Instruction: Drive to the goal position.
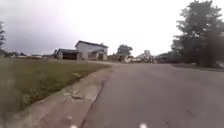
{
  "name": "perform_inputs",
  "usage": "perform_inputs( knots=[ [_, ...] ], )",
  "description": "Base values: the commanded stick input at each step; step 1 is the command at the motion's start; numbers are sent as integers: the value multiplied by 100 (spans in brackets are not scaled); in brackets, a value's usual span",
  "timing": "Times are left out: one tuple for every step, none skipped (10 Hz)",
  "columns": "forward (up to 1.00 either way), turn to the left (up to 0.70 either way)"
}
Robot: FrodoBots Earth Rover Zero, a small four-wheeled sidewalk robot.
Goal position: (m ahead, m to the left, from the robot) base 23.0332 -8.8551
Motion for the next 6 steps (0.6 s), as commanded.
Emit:
perform_inputs(
  knots=[
    [100,0],
    [100,0],
    [100,0],
    [100,0],
    [100,0],
    [100,0]
  ],
)
